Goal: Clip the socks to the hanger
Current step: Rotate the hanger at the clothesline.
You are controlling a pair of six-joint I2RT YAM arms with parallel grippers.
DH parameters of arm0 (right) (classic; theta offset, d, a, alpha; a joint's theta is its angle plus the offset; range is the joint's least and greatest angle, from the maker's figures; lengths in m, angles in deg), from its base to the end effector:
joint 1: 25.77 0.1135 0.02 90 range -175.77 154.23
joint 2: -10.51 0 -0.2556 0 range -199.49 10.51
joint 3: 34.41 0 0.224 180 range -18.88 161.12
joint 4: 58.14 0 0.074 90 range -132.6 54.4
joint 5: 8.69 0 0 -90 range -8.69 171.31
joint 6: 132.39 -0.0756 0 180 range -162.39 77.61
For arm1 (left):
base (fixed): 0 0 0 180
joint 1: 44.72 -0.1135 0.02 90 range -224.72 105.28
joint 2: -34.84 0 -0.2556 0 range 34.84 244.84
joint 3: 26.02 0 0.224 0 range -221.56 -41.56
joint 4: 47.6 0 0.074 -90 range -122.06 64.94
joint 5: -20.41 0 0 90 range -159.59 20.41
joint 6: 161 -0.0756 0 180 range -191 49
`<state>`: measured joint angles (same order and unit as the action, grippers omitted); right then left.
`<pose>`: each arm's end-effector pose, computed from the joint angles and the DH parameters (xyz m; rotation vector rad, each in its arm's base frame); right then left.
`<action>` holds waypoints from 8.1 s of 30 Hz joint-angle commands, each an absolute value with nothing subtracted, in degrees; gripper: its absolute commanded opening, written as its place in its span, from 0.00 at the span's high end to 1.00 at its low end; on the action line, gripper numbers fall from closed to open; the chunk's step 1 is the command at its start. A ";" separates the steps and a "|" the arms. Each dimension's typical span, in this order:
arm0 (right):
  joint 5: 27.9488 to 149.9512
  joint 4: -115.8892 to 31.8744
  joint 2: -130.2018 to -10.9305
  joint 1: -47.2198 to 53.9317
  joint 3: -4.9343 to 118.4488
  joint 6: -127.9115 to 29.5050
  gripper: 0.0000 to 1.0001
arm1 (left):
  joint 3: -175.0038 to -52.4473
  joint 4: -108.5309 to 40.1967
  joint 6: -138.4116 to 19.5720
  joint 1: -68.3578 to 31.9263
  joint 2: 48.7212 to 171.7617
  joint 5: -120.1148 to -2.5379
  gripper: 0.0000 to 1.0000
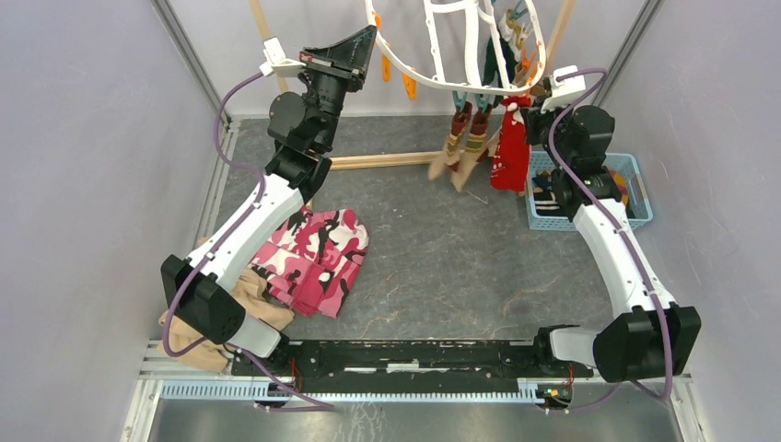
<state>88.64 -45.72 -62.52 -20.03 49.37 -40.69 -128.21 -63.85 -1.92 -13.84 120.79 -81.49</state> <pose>0.3118 0.0410 0.3954 -0.2030 1.5890 0.1571 0.3014 -0.1621 0.5106 -0.5623 0.9797 -1.4744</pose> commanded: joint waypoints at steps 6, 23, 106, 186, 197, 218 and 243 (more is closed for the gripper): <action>95.21 -46.38 -58.83 -23.08 47.86 -40.84 1.00 | -127.49 -59.93 -28.22 -14.20 113.46 -74.37 0.48; 99.65 -45.42 -55.03 -25.45 43.82 -40.40 1.00 | -127.13 -66.82 -39.84 -37.16 119.56 -27.16 0.19; 98.32 -44.01 -63.62 -30.60 55.18 -46.09 1.00 | -130.63 -78.86 2.19 -14.45 121.67 -84.81 0.98; 105.95 -38.24 -47.93 -38.66 47.07 -39.48 1.00 | -124.28 -68.18 -3.75 -10.50 119.40 -75.19 0.74; 142.08 -34.94 -44.65 -37.40 42.86 -30.34 1.00 | -123.07 -68.95 -5.79 -10.61 119.26 -73.26 0.74; 104.94 -57.82 -59.16 -17.39 40.93 -50.09 1.00 | -113.58 -68.76 -15.12 -12.83 110.61 -75.59 0.44; 101.95 -56.92 -61.82 -17.34 41.14 -48.83 1.00 | -109.60 -56.29 -45.94 -11.32 107.81 -48.60 0.21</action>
<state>103.07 -55.47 -61.25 -17.26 40.32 -48.63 -104.54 -57.56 -42.55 -12.62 106.10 -51.04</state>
